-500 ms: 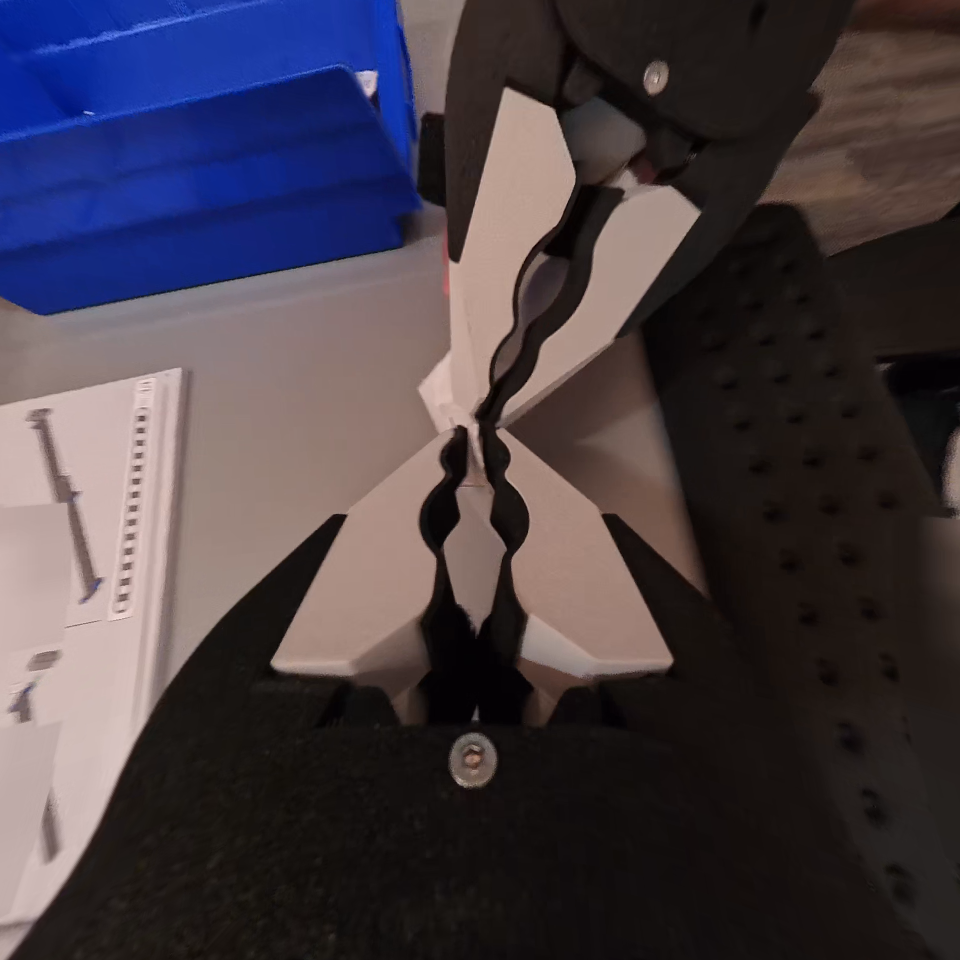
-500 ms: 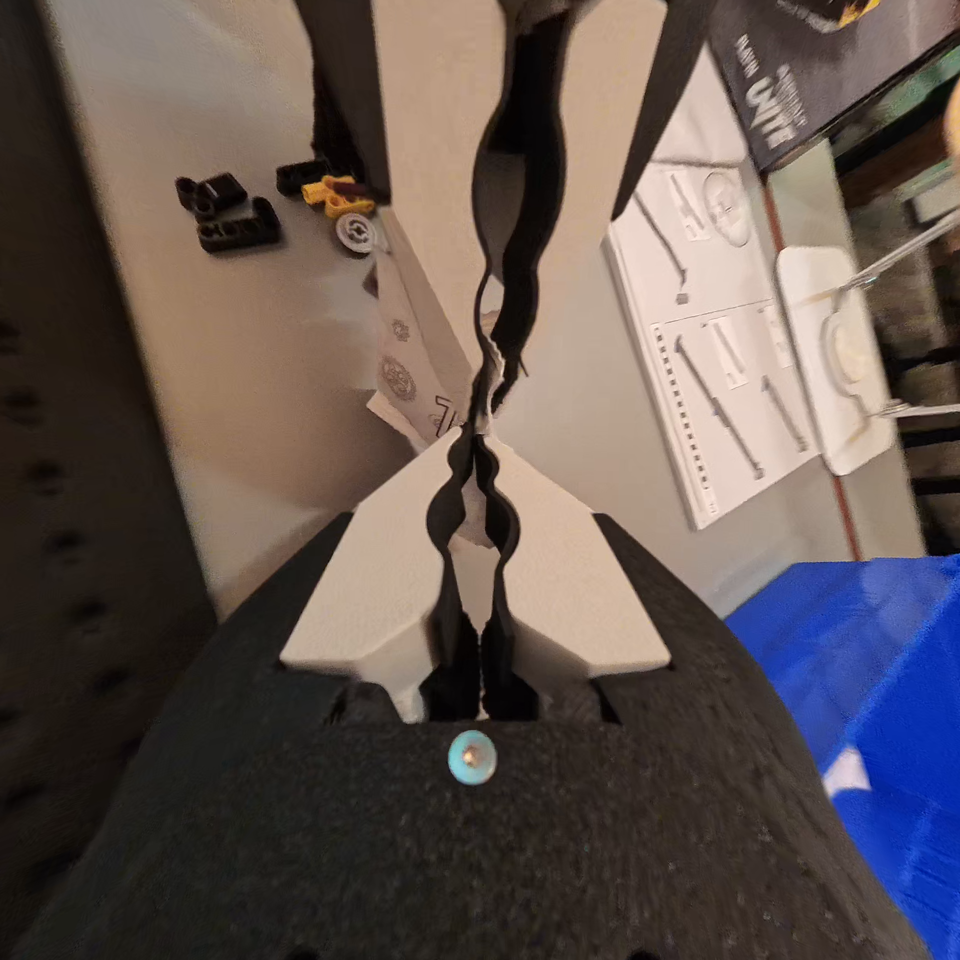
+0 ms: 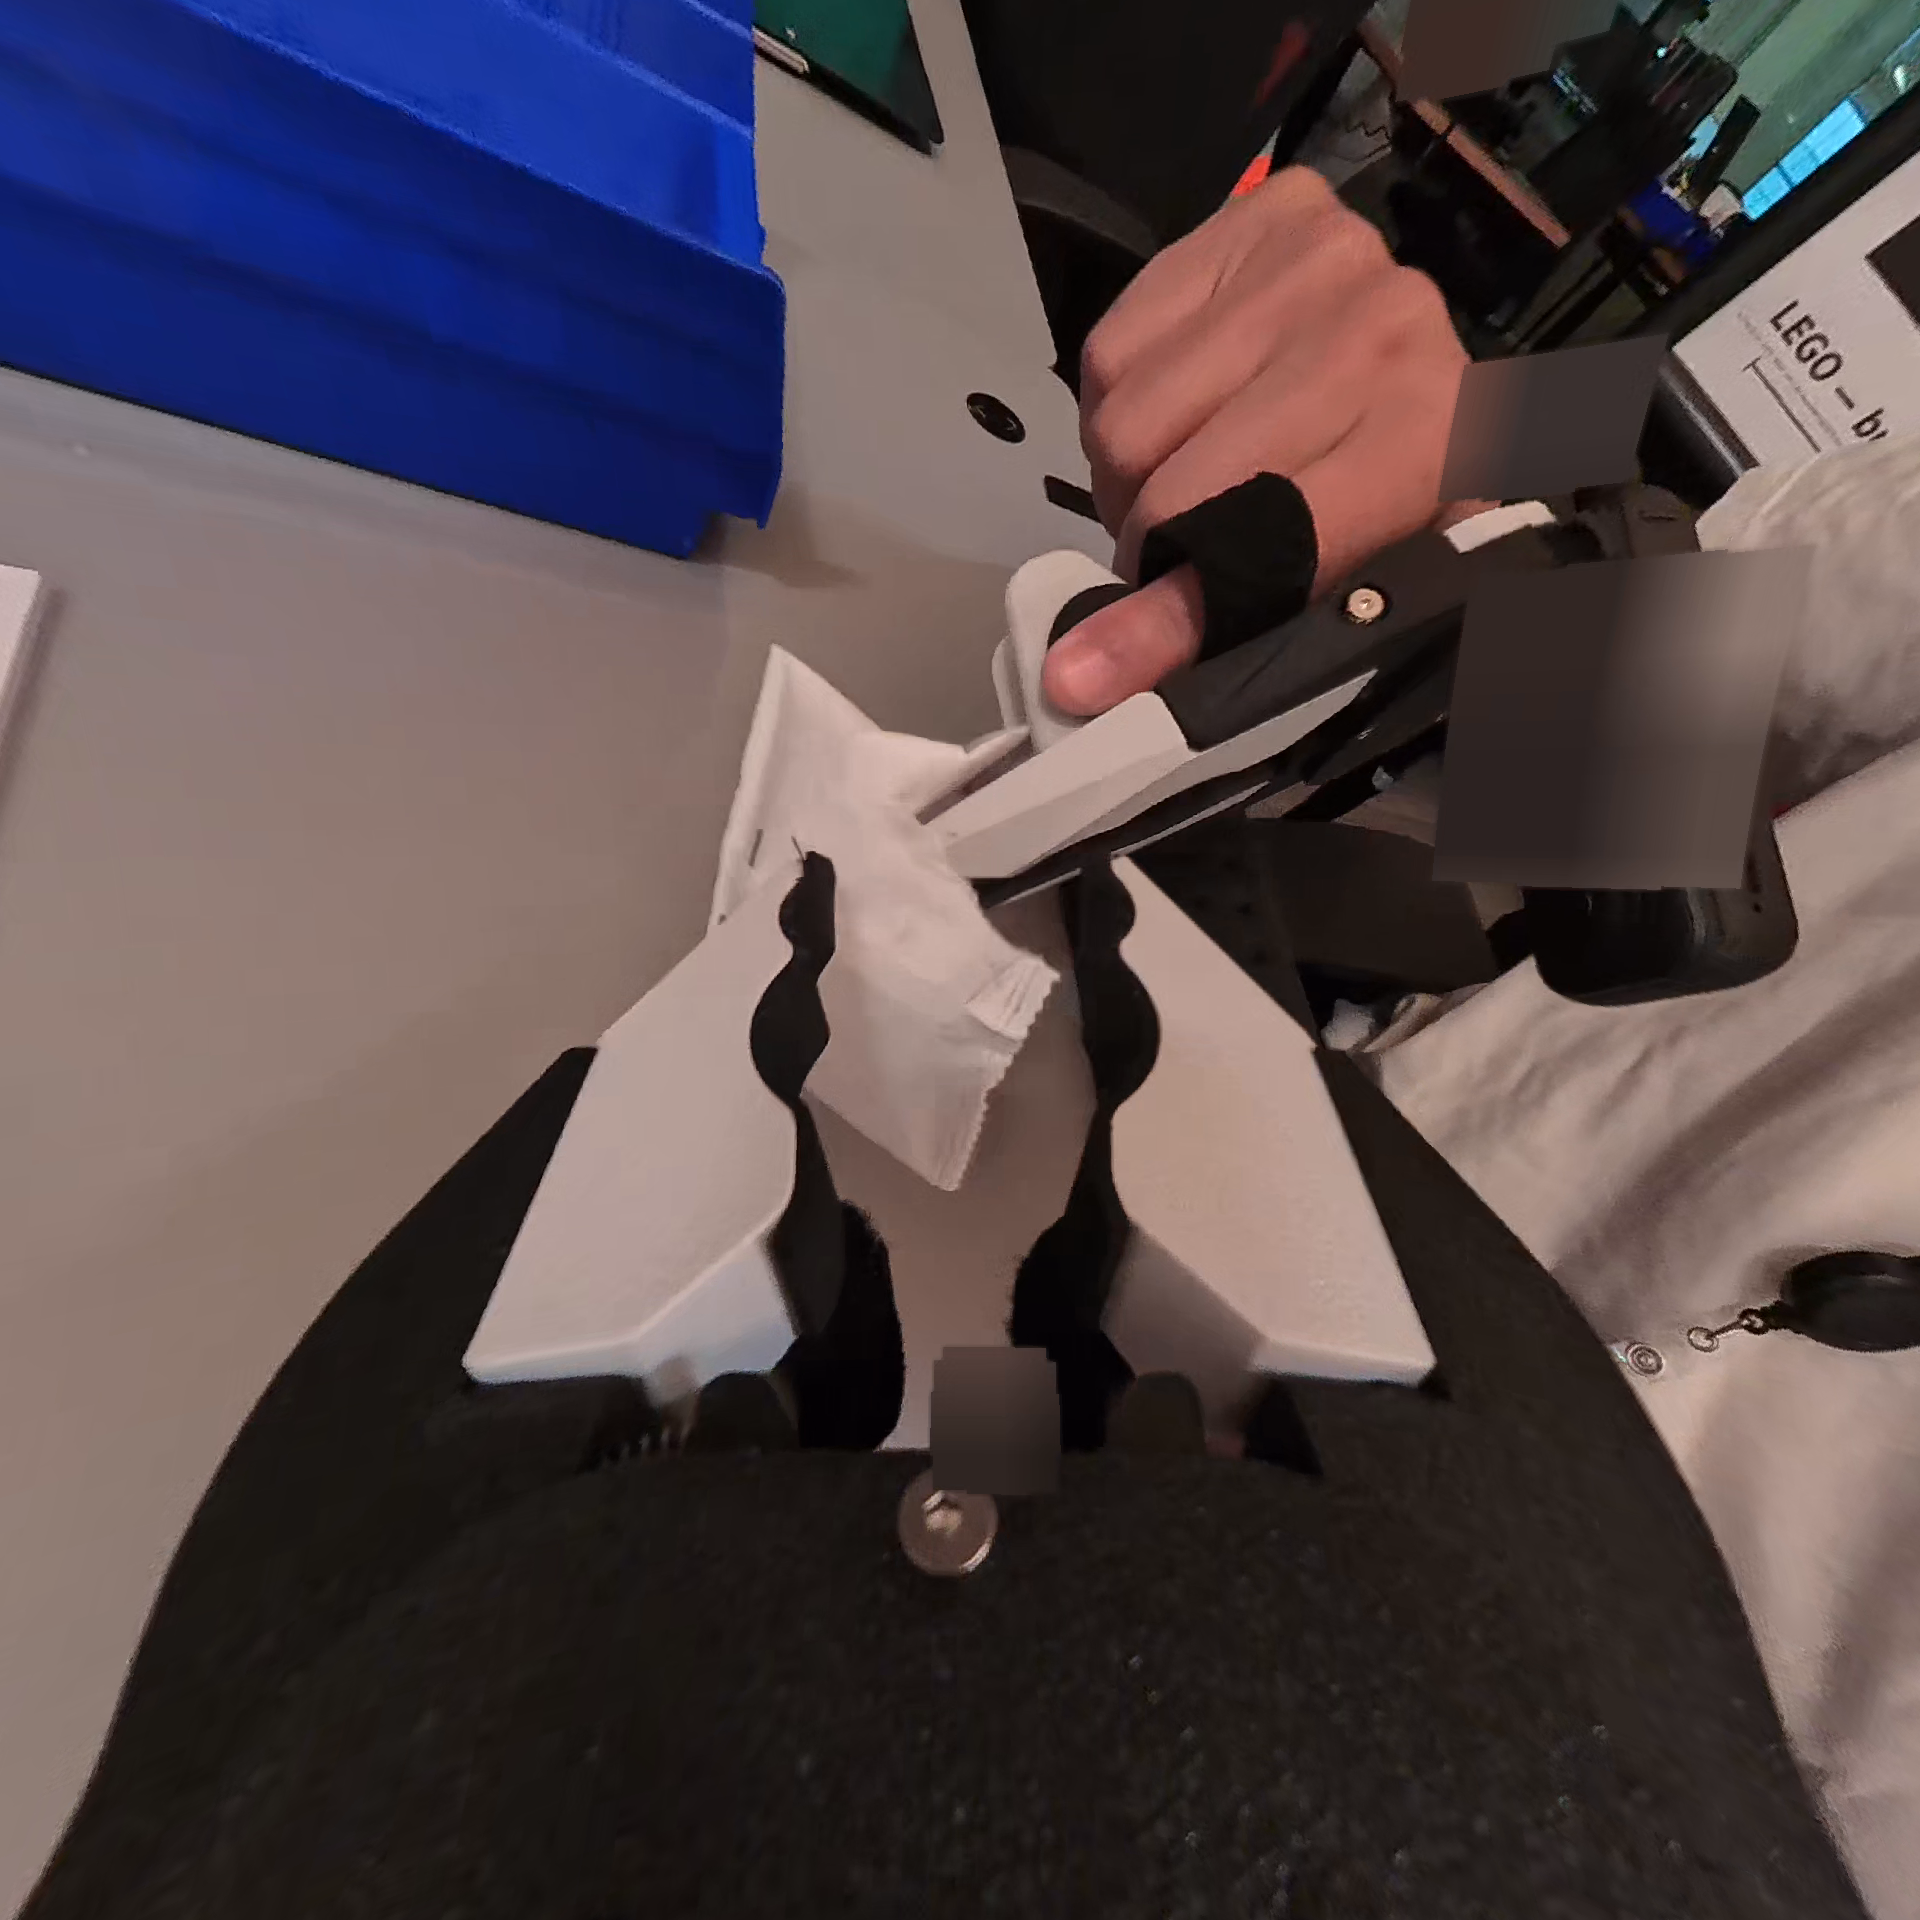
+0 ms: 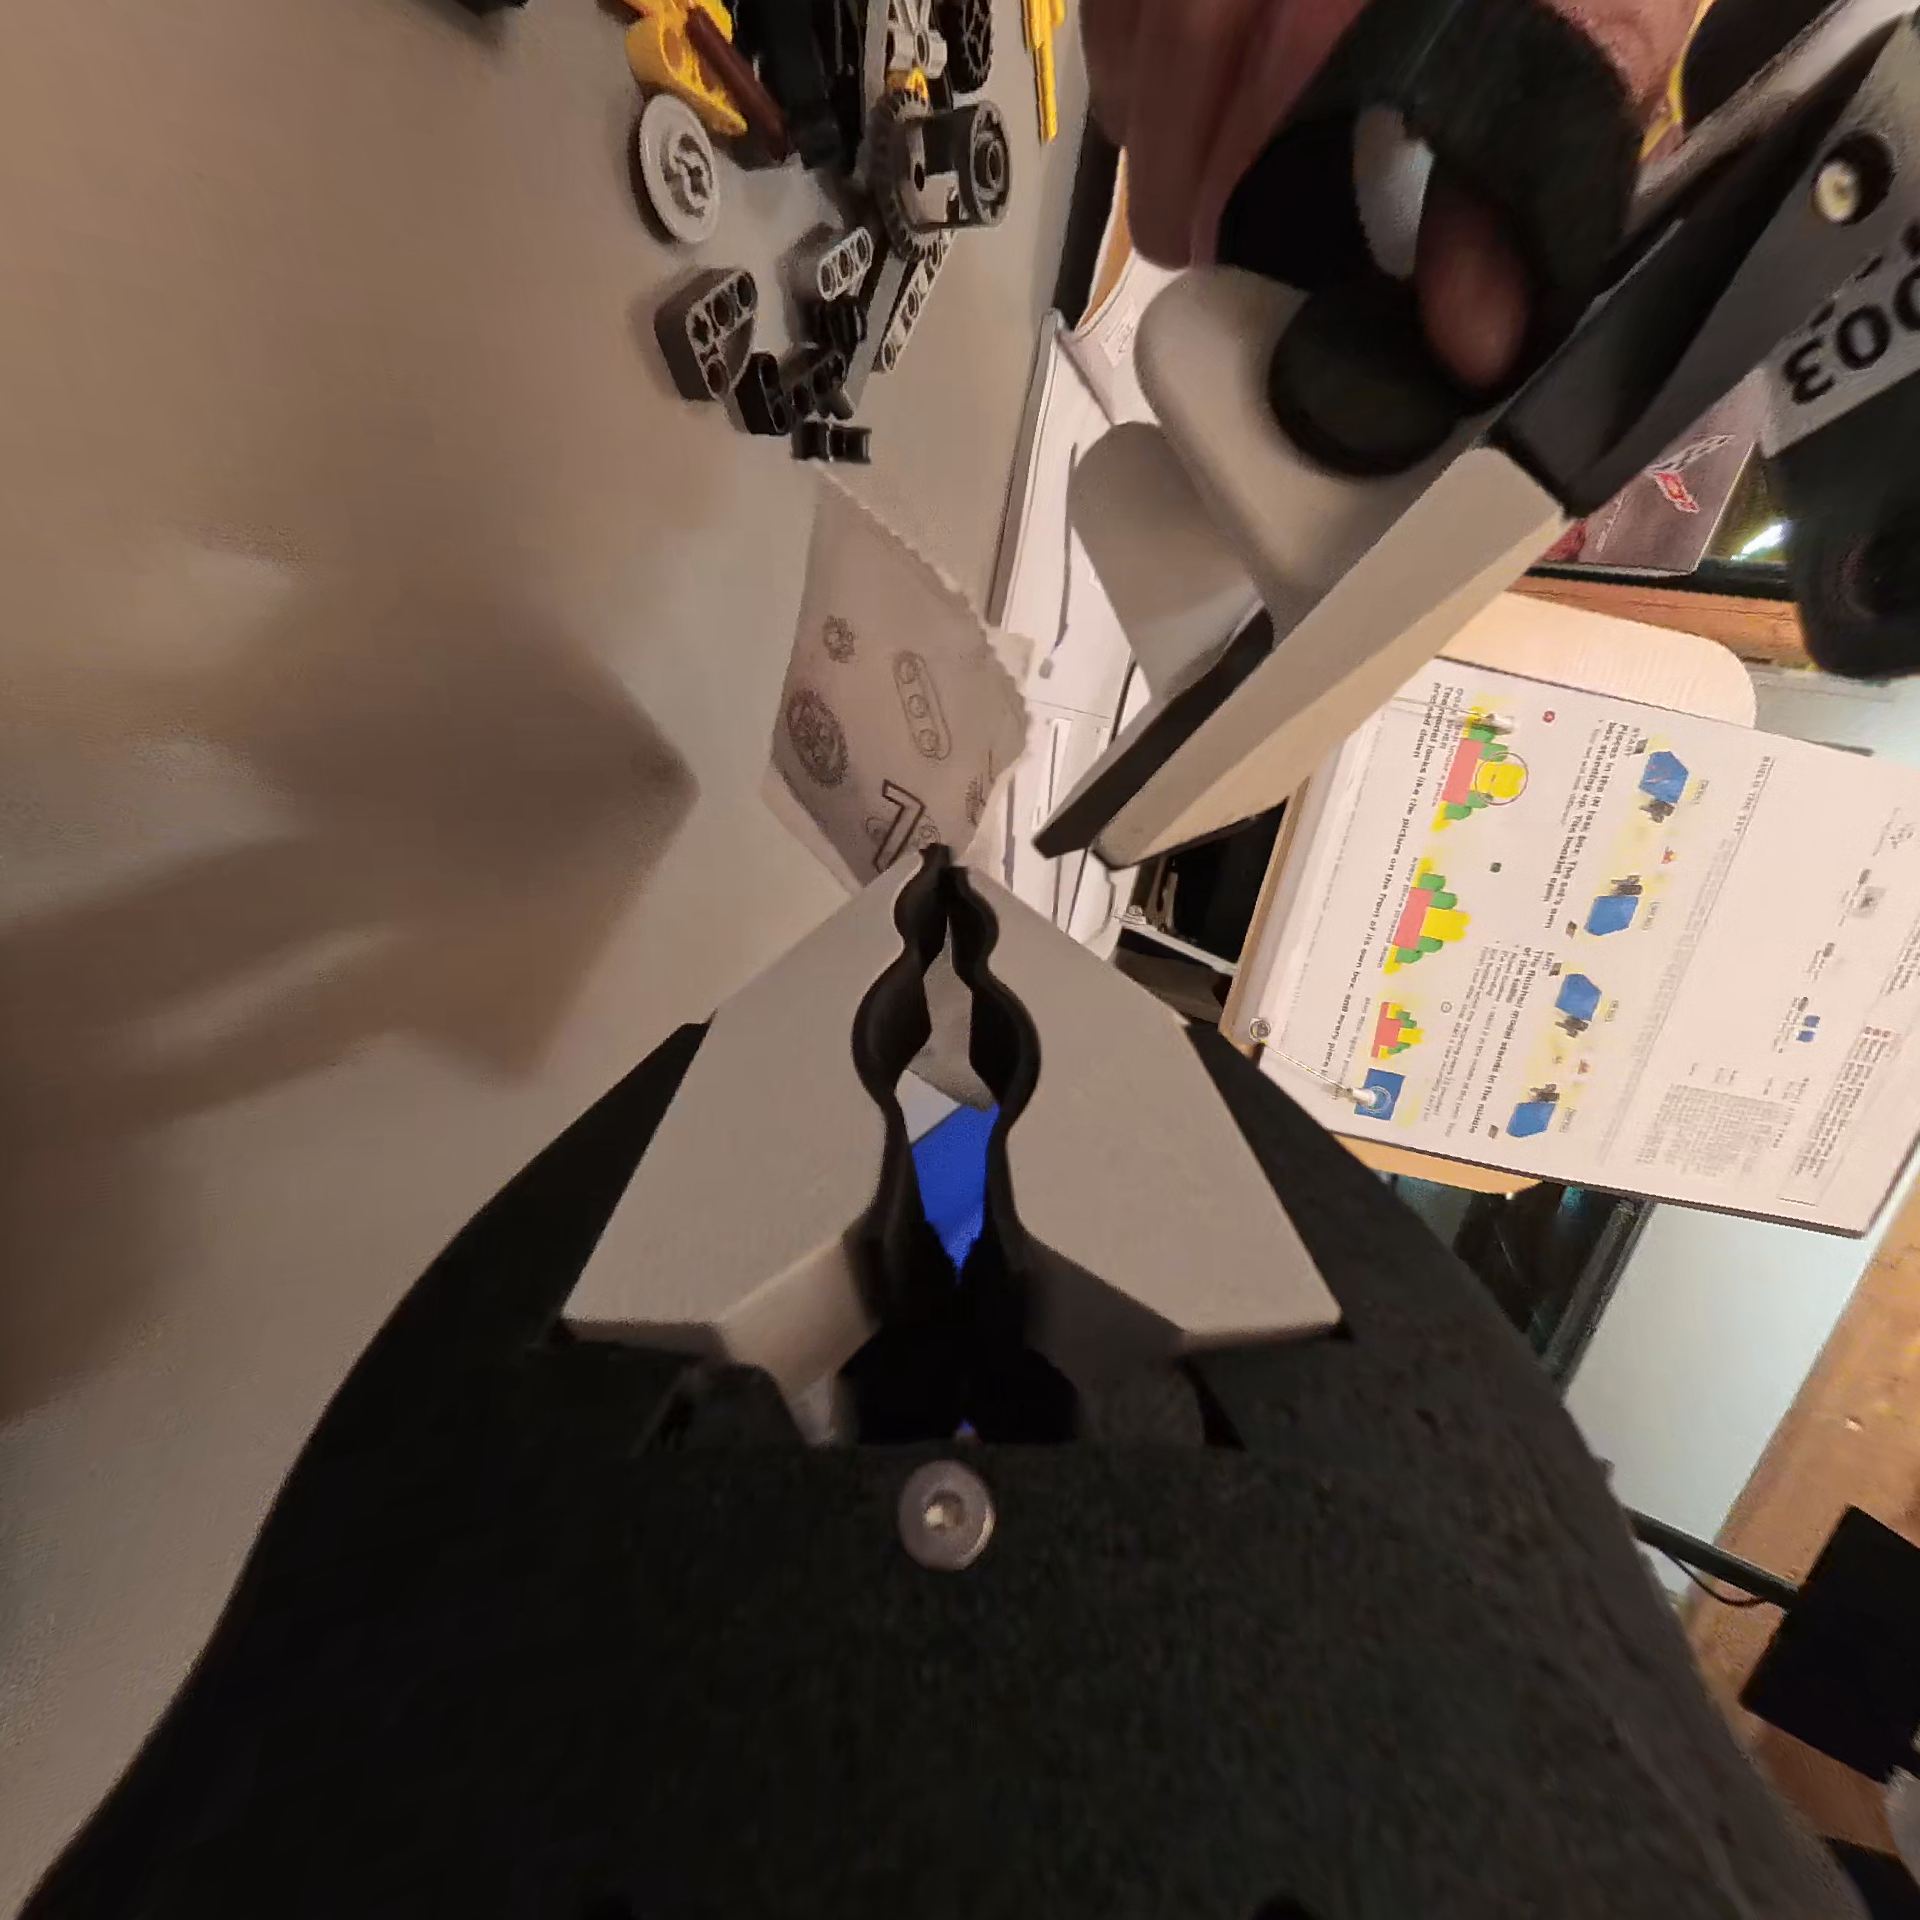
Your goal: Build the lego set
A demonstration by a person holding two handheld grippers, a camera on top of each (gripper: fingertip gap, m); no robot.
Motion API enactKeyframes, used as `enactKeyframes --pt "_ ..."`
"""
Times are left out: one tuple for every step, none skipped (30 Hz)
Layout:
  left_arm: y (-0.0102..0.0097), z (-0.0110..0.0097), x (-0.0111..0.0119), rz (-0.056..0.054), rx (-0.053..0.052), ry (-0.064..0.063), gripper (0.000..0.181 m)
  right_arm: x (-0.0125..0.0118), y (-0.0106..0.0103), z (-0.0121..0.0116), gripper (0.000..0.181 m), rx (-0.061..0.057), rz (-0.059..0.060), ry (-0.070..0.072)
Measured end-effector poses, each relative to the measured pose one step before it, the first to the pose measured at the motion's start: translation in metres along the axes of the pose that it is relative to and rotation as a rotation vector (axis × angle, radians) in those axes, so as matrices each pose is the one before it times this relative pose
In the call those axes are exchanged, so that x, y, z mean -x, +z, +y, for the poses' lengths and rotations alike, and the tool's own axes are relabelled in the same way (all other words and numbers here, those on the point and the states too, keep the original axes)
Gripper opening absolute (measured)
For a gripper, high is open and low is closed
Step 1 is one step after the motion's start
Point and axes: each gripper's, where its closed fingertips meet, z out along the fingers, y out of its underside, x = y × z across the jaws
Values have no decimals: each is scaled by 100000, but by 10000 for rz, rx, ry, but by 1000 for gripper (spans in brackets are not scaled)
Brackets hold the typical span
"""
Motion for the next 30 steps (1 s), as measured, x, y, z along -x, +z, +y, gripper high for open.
enactKeyframes --pt "281 232 177 -156 127 20 45 134 95 43 0 112 -11 -79" --pt "216 224 387 -306 131 90 40 33 26 -61 0 32 69 -91" --pt "177 248 275 -228 152 94 36 -48 -37 -168 0 -44 120 -76" --pt "107 246 378 -265 164 42 31 22 -28 -163 0 -29 24 -38" --pt "75 103 116 -82 69 37 27 134 46 17 0 83 -68 -34" --pt "37 -27 -224 129 -18 58 21 -118 8 -30 0 9 97 -39" --pt "35 13 -184 77 18 59 15 -46 41 104 0 72 32 29" --pt "55 184 -85 -18 158 101 12 25 69 127 0 72 -39 85" --pt "97 255 -58 -108 219 192 10 15 9 27 0 15 -7 21" --pt "88 172 88 -269 176 231 7 20 -1 -2 0 5 23 -68" --pt "60 117 111 -327 181 245 4 150 28 10 0 20 -52 -50" --pt "14 158 238 -398 213 312 2 284 43 -136 0 -44 -129 38" --pt "-18 93 412 -465 149 248 0 206 20 -131 0 -36 -62 48" --pt "-15 21 335 -364 81 122 0 117 28 -47 0 -9 -25 42" --pt "-114 7 1027 -828 41 172 0 168 33 -17 0 2 -114 122" --pt "-360 179 2037 -1419 64 310 0 441 -183 -399 0 -208 -352 233" --pt "-258 201 1207 -677 0 187 0 341 -261 -524 0 -249 -336 406" --pt "-258 -270 -510 581 -308 -172 0 148 -140 -165 0 -43 -150 299" --pt "-331 -588 -828 706 -455 -275 0 -31 55 334 0 191 56 -56" --pt "-254 -417 -507 362 -303 -75 0 -189 73 362 0 204 211 -247" --pt "-66 -115 -534 396 -65 -109 0 -85 37 28 0 -12 136 -143" --pt "91 14 -815 660 94 -348 0 125 39 -72 0 -42 -33 -29" --pt "122 -109 -705 578 28 -391 4 30 71 62 0 86 46 -150" --pt "168 -91 -405 310 20 -251 10 -115 94 171 0 169 168 -286" --pt "302 201 -508 336 185 -189 29 -1 122 109 0 126 60 -226" --pt "379 470 -360 221 383 -124 33 6 114 7 0 57 9 -101" --pt "381 456 142 -165 350 66 33 -105 70 -33 0 28 58 -32" --pt "319 378 350 -333 268 203 32 18 68 10 0 45 -19 -54" --pt "161 135 205 -199 105 118 29 35 88 137 0 103 15 -54" --pt "56 -32 78 -74 -3 6 27 -70 61 128 0 58 96 -16"
